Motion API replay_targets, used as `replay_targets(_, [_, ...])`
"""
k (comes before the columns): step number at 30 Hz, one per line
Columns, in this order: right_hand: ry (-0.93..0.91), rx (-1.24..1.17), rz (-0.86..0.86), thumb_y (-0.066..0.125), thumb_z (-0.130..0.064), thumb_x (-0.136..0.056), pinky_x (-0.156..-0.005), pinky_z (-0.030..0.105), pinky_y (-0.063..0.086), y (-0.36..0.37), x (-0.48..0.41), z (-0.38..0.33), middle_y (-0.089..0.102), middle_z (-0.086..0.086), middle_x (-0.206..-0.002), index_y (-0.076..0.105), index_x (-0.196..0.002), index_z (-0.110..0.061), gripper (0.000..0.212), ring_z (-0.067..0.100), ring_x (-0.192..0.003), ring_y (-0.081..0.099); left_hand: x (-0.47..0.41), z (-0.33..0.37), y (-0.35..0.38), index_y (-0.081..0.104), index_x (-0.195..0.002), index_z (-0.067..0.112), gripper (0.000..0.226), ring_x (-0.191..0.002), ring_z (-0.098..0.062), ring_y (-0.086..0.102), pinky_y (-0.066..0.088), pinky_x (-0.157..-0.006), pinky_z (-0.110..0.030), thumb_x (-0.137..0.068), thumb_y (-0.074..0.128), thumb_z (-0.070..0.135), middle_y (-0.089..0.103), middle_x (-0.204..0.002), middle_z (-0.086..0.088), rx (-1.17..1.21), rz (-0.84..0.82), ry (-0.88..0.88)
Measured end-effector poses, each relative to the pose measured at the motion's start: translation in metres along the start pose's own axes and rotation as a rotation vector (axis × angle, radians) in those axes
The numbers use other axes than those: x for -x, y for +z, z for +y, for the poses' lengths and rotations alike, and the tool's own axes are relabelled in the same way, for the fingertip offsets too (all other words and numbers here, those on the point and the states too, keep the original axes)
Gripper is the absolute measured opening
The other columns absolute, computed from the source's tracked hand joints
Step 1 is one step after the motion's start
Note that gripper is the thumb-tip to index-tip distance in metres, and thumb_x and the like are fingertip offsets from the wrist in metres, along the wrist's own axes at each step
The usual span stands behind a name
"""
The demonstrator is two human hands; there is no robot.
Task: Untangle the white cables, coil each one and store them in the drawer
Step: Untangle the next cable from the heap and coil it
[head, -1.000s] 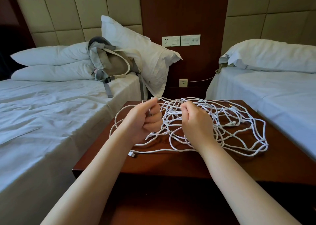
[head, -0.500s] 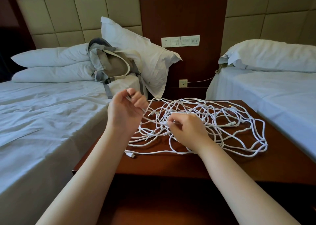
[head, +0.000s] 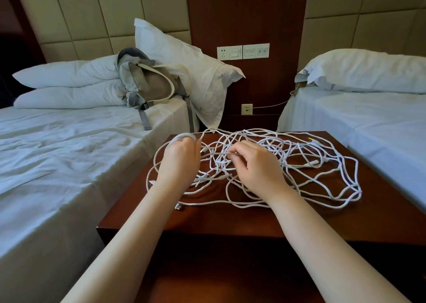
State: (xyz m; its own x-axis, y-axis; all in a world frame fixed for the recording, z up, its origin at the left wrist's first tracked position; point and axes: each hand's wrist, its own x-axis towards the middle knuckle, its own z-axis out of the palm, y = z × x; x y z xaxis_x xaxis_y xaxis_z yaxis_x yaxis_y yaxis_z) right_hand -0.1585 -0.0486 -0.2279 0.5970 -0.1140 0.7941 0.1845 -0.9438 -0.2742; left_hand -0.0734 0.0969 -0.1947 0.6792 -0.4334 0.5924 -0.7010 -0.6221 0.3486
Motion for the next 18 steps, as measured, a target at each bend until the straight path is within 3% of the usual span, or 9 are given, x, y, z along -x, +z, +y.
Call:
replay_targets(3, [-0.004,0.010,0.116,0.062,-0.013,-0.088,-0.056,0.007,0.033,-0.004,-0.002,0.001,0.064,-0.004,-0.079,0.067,-0.086,-0.010,0.005,0.002,-0.066,0.049,0.001,0.007,0.003,0.045,-0.074,0.012,0.029,-0.071,-0.020,0.043,0.035,-0.064,-0.031,-0.100,0.034,0.022,0.041,-0.065,0.000,-0.064,-0.171,-0.047])
replay_targets(6, [0.006,-0.002,0.158,0.065,-0.022,-0.087,-0.052,0.013,0.037,-0.006,-0.002,0.001,0.063,-0.005,-0.079,0.064,-0.085,-0.011,0.011,0.009,-0.063,0.057,-0.001,0.003,0.001,0.039,-0.054,0.012,0.048,-0.048,-0.015,0.036,0.032,-0.050,-0.025,-0.099,0.037,0.029,0.037,-0.049,0.001,0.380,-0.337,-0.180])
replay_targets(8, [0.016,-0.012,0.171,0.065,-0.027,-0.087,-0.050,0.017,0.040,-0.006,-0.003,0.001,0.062,-0.005,-0.078,0.063,-0.084,-0.012,0.015,0.012,-0.063,0.059,0.001,0.003,-0.004,0.033,-0.049,0.014,0.056,-0.040,-0.013,0.023,0.023,-0.040,-0.019,-0.098,0.036,0.041,0.027,-0.044,0.002,0.667,-0.580,-0.256])
replay_targets(10, [0.016,-0.013,0.185,0.062,-0.030,-0.087,-0.050,0.021,0.041,-0.007,-0.004,0.002,0.061,-0.007,-0.077,0.063,-0.084,-0.013,0.018,0.012,-0.062,0.057,0.003,0.003,-0.007,0.030,-0.049,0.017,0.054,-0.040,-0.010,0.016,0.015,-0.036,-0.016,-0.095,0.039,0.044,0.021,-0.045,0.004,0.880,-0.793,-0.274])
replay_targets(13, [0.028,-0.054,0.170,0.058,-0.034,-0.089,-0.051,0.019,0.036,-0.007,-0.005,0.001,0.054,-0.013,-0.074,0.068,-0.085,-0.016,0.022,0.007,-0.061,0.050,0.001,0.001,-0.012,0.035,-0.044,0.018,0.049,-0.036,-0.006,0.013,0.014,-0.033,-0.012,-0.088,0.045,0.038,0.019,-0.042,0.006,1.224,-0.921,-0.314])
replay_targets(15, [0.053,-0.101,0.134,0.055,-0.034,-0.091,-0.053,0.020,0.038,-0.006,-0.004,0.000,0.055,-0.012,-0.074,0.072,-0.091,-0.019,0.023,0.006,-0.063,0.050,-0.002,-0.002,-0.013,0.034,-0.046,0.019,0.049,-0.037,-0.008,0.011,0.017,-0.033,-0.013,-0.090,0.047,0.035,0.017,-0.043,0.005,1.461,-0.975,-0.273])
replay_targets(18, [0.129,-0.142,0.031,0.054,-0.029,-0.095,-0.058,0.020,0.041,-0.007,-0.004,0.000,0.060,-0.015,-0.070,0.071,-0.096,-0.020,0.020,0.002,-0.065,0.054,-0.009,-0.004,-0.012,0.031,-0.055,0.017,0.043,-0.038,-0.011,0.023,0.021,-0.038,-0.020,-0.094,0.045,0.029,0.026,-0.046,0.003,1.853,-1.091,-0.067])
